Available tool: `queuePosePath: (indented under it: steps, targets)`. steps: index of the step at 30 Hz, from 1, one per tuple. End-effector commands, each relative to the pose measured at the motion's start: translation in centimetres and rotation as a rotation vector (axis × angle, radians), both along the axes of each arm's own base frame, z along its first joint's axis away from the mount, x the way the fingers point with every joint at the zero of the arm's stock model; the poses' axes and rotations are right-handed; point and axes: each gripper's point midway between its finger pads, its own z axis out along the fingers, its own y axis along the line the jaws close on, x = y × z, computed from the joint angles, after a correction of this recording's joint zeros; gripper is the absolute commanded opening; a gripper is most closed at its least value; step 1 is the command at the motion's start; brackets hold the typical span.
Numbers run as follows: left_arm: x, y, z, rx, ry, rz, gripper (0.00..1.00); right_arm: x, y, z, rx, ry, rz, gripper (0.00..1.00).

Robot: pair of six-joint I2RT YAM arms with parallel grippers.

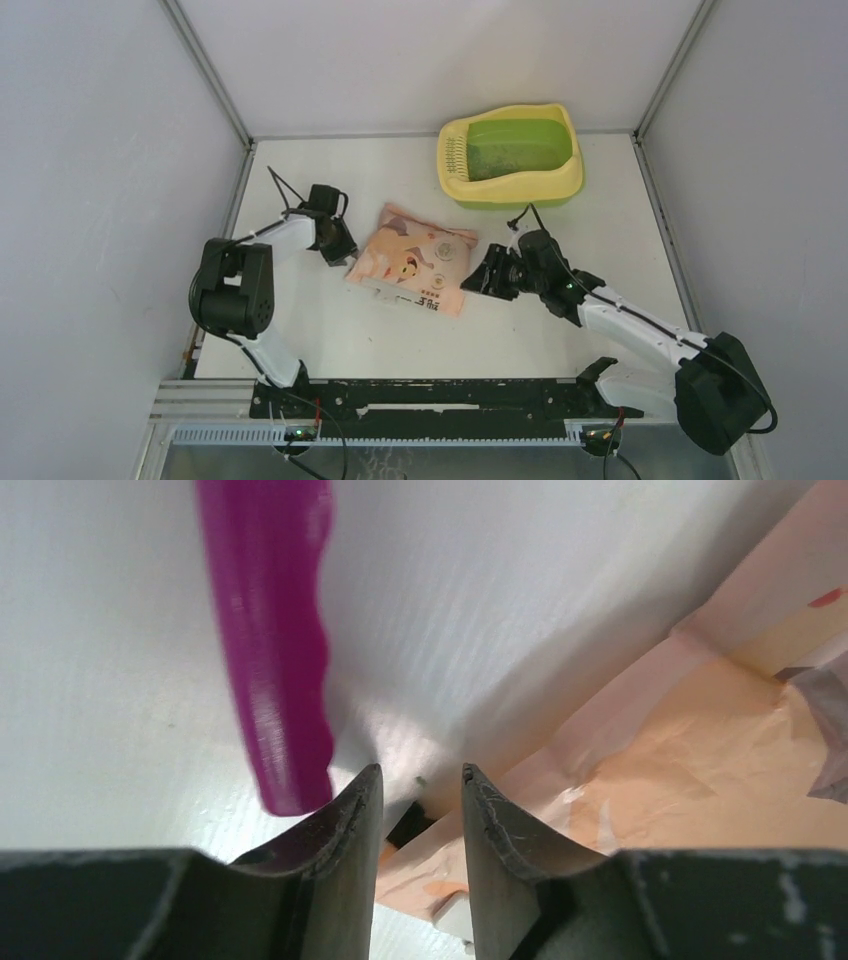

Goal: Fill the litter box with clean litter
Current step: Move the cat litter bag to the center of the board.

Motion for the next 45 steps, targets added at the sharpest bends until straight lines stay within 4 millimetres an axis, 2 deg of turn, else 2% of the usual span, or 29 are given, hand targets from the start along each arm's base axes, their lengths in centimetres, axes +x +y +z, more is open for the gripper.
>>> queuePosePath:
  steps: [1,5,12,16,21,24,27,30,33,37,40,45]
  targets:
    - [1.0,-2.2,0.0,0.012,0.007,-0.085,0.38,3.0,0.6,2.4,-0.029,-0.073,-0.013,0.55]
    - [-0.2,-4.9,0.3,0.008,-0.004,-0.157,0.37,3.8,1.3,1.9,-0.039,-0.044,-0.021,0.54]
    - [-4.8,-8.7,0.7,0.016,-0.028,-0.238,0.37,3.0,0.8,-0.9,-0.095,0.018,-0.029,0.54]
    - [-7.4,-12.3,1.2,-0.014,-0.042,-0.324,0.37,1.8,-0.3,-2.4,-0.097,0.052,-0.048,0.54]
    - [-10.3,-17.4,3.5,-0.070,-0.078,-0.458,0.37,0.4,-3.0,-4.3,-0.081,0.077,-0.133,0.57]
    - [-11.0,-18.7,5.3,-0.096,-0.099,-0.503,0.37,0.0,-5.0,-5.5,-0.078,0.075,-0.212,0.61]
    - [-10.8,-18.4,8.3,-0.099,-0.156,-0.511,0.37,0.7,-6.8,-5.8,-0.073,0.044,-0.292,0.62]
    - [-9.6,-17.6,12.6,-0.079,-0.228,-0.514,0.39,2.0,-8.4,-5.6,-0.029,0.008,-0.359,0.63]
    - [-7.5,-15.8,14.4,-0.061,-0.262,-0.474,0.40,3.3,-9.7,-5.5,-0.029,-0.030,-0.407,0.62]
    - [-3.8,-13.6,14.0,-0.033,-0.249,-0.415,0.40,4.6,-10.6,-5.9,-0.034,-0.039,-0.456,0.62]
    - [-1.1,-12.9,12.9,0.023,-0.216,-0.414,0.40,5.3,-10.7,-6.4,-0.038,-0.036,-0.478,0.61]
    - [2.8,-13.2,9.2,0.072,-0.142,-0.413,0.38,5.9,-10.2,-7.7,-0.014,-0.001,-0.490,0.61]
